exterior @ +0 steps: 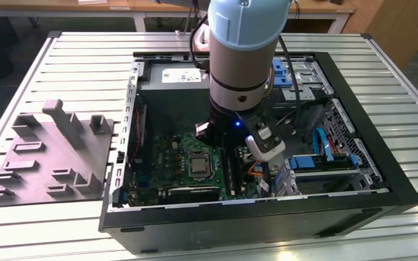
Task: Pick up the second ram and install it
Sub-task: 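Insert the second ram into the second slot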
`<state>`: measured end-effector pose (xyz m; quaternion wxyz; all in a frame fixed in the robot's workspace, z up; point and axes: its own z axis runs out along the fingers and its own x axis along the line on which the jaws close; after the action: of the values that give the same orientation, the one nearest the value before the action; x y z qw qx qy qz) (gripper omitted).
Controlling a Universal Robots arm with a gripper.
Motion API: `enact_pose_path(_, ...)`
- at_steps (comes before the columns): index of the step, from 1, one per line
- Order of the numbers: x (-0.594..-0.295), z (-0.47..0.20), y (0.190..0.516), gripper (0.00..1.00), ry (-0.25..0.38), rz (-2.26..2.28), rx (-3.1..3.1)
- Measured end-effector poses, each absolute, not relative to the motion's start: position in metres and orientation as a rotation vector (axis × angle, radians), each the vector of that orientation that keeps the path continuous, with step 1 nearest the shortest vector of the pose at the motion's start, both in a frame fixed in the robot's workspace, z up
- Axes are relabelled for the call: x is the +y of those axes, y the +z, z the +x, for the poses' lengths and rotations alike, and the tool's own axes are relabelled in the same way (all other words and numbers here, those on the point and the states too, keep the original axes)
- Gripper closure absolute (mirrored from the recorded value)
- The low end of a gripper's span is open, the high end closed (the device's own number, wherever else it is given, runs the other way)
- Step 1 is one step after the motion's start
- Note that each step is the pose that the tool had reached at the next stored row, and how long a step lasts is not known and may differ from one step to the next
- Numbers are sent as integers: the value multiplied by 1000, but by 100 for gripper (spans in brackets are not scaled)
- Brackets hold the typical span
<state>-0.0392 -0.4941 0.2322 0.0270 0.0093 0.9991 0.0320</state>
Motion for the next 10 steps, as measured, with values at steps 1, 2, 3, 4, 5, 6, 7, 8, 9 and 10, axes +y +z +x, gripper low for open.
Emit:
enact_pose_path(1, -494, -39, 232, 88, 99, 29, 3086)
enact_pose_path(2, -494, -39, 231, 88, 99, 29, 3086)
enact_pose_path(3, -494, -39, 230, 88, 100, 29, 3086)
enact_pose_path(4, -494, -39, 230, 88, 100, 29, 3086)
enact_pose_path(5, -493, -39, 229, 88, 101, 29, 3086)
enact_pose_path(6, -493, -39, 229, 88, 101, 29, 3086)
enact_pose_path(7, -492, -39, 229, 88, 101, 29, 3086)
enact_pose_path(8, -492, -39, 229, 88, 101, 29, 3086)
enact_pose_path(9, -492, -39, 229, 88, 101, 29, 3086)
enact_pose_path(10, -492, -39, 229, 88, 101, 29, 3086)
